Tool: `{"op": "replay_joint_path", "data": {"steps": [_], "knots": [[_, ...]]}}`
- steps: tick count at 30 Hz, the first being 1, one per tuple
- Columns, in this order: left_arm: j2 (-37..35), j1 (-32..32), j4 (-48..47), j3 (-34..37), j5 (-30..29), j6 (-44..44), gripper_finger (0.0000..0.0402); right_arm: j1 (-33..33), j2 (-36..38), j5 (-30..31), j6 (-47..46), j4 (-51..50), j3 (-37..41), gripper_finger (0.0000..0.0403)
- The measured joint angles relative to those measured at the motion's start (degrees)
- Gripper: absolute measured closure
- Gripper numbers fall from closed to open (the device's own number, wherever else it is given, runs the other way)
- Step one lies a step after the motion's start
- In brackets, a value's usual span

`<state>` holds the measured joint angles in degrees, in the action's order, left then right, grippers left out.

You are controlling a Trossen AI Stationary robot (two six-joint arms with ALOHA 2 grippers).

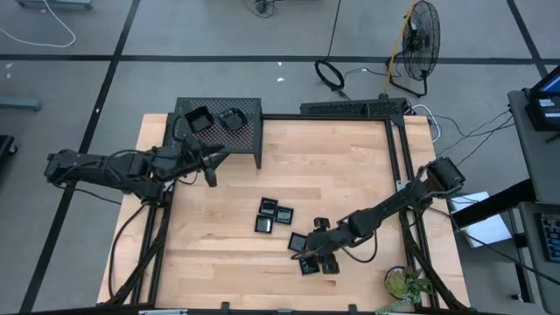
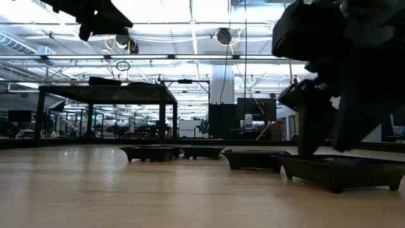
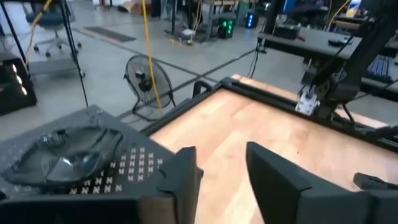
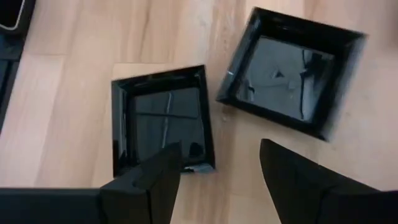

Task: Pick & Place Mini shaped plates
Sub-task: Put the square plate on the shelf

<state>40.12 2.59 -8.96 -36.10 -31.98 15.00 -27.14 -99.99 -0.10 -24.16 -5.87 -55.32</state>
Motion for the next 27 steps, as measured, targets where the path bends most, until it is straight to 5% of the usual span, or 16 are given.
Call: {"op": "replay_joint_path", "data": {"steps": [8,22,27], "knots": [[0.5,0.0,-1.1,0.0,0.4,3.8,0.0210,-0.2,-1.4,0.0,-0.4,0.0,-0.1,0.0222],[6.2,0.0,-1.0,0.0,0.4,4.0,0.0206,-0.1,-1.4,-2.9,4.2,-0.2,-0.1,0.0385],[7.6,0.0,0.7,0.0,0.5,3.9,0.0206,-0.3,-0.5,-3.2,6.5,-0.5,0.0,0.0395]]}}
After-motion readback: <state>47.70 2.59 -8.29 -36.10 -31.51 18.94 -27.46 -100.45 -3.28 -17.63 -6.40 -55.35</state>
